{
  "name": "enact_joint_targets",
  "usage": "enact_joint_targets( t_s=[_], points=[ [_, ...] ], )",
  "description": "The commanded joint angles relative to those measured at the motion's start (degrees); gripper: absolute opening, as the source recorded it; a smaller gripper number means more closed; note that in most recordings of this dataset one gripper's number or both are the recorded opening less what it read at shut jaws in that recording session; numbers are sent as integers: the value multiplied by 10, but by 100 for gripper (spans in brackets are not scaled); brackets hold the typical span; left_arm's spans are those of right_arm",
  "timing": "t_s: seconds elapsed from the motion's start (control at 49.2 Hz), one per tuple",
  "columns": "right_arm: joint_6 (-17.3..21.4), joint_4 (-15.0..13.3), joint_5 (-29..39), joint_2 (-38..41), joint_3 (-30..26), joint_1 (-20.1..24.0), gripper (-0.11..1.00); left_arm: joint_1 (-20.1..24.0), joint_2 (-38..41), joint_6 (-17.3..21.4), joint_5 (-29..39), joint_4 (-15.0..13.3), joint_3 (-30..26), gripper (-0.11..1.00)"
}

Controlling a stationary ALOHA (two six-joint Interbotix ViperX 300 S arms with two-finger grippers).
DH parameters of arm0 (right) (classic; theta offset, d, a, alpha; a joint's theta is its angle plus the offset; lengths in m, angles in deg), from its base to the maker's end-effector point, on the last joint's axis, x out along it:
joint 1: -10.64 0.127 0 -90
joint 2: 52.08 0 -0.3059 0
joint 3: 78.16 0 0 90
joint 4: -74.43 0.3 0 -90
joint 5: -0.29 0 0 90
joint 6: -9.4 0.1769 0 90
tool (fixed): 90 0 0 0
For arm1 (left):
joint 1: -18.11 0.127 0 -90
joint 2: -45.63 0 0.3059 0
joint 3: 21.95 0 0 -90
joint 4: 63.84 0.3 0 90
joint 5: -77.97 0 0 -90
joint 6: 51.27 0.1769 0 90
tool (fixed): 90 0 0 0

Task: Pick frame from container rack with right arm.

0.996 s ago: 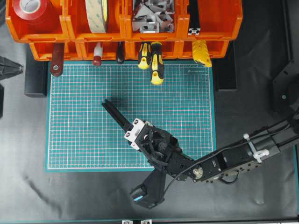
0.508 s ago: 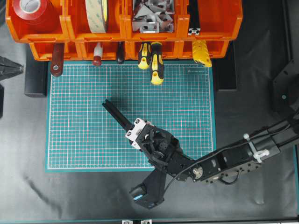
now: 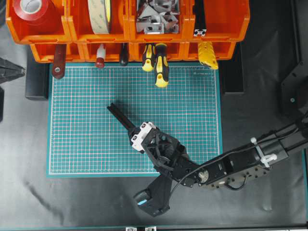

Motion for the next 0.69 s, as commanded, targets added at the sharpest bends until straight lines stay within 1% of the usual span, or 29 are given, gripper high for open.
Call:
enact_joint_targets(
  t_s=[0.0,0.081,0.183,0.285,0.366,0.447,0.549,0.671],
  points=[
    [2,18,-4,-10,-2,-1,80,1,2,-2,2,1,-15,0],
    [0,58,-8,-12,5,-1,81,1,3,-2,4,1,-14,0],
    [8,105,-18,-18,18,-2,82,1,2,-2,4,1,-14,0],
    [25,136,-31,-23,27,-5,83,1,2,-2,3,1,-14,0],
    [48,148,-40,-25,31,-9,83,2,2,-2,4,1,-14,0],
    [80,149,-47,-28,32,-14,84,2,2,-2,4,1,-14,0],
    [127,149,-47,-43,31,-20,84,2,1,-2,4,1,-13,0],
    [185,149,-47,-83,32,-33,84,1,-2,-2,4,1,-14,0]
  ],
)
